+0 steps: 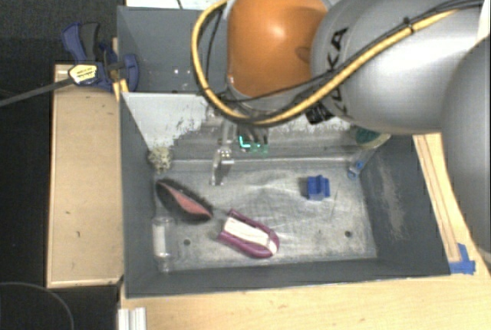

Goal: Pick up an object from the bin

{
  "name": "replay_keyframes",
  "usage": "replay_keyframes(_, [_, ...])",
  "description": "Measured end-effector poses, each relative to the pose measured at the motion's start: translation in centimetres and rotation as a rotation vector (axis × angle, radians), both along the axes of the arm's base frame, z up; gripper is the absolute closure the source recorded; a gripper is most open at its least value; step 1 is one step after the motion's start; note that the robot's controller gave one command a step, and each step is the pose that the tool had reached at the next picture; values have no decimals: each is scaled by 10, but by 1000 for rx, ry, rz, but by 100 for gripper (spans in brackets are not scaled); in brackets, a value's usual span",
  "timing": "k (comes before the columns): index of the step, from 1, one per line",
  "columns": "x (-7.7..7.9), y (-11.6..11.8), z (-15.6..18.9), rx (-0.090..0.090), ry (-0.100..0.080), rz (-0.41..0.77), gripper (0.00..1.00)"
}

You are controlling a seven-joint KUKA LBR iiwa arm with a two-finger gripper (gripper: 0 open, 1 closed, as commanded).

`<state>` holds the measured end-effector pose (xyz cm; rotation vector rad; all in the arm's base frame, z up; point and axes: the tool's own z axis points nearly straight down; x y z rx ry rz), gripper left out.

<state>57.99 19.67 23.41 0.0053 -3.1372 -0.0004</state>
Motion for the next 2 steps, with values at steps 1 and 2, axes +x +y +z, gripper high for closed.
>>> replay_keyframes(1, [-45, 48, -164, -19, -6, -83, 0])
replay_keyframes(2, [-37, 58, -133, 2, -9, -222, 0])
